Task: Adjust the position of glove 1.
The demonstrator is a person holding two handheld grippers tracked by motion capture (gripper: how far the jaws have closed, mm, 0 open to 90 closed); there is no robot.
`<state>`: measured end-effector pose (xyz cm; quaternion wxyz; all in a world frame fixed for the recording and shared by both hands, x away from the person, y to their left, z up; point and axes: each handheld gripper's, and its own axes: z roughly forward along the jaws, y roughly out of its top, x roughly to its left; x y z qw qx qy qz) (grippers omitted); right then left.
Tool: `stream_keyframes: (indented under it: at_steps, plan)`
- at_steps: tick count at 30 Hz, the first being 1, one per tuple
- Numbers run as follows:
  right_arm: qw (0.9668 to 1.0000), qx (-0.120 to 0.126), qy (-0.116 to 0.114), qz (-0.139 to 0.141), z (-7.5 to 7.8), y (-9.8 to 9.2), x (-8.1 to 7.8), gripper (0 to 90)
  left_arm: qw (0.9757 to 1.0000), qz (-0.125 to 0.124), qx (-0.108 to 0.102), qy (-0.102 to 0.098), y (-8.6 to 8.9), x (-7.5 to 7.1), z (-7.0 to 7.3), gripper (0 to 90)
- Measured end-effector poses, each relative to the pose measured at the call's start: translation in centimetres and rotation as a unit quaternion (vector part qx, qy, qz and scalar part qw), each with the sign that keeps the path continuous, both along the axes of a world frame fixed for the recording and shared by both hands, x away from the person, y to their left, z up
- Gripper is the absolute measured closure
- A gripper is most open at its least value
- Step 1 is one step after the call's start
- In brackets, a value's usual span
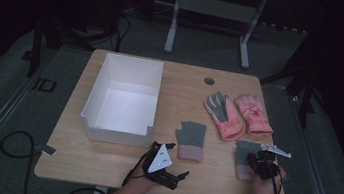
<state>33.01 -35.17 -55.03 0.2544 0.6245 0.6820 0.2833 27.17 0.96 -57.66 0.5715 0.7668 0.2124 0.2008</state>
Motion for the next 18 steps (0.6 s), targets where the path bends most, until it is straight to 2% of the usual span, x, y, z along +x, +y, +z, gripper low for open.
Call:
stream_keyframes:
  at_steps: [6, 13, 15, 16, 18]
  plan:
    - [1.0, 0.003, 0.0, 0.007, -0.1, -0.2, 0.1, 82.7, 1.0, -0.001, 0.0, 0.001, 0.0, 0.0, 0.0, 0.0]
    - [0.9998, 0.001, -0.002, 0.018, 0.3, -0.4, 0.0, 74.7, 1.0, -0.001, 0.002, 0.003, 0.0, 0.1, 0.0, 0.1]
    - [0.9996, -0.008, -0.008, 0.027, 0.8, -0.5, -0.1, 73.2, 1.0, -0.001, 0.002, 0.004, 0.0, 0.1, 0.0, 0.0]
    - [0.9993, -0.005, -0.012, 0.034, 1.1, -0.7, -0.1, 72.6, 1.0, 0.0, 0.001, 0.004, 0.0, 0.0, 0.0, 0.1]
    - [0.9977, -0.009, -0.019, 0.065, 1.6, -1.0, 0.0, 70.2, 1.0, 0.0, -0.001, 0.004, 0.0, 0.1, 0.0, 0.1]
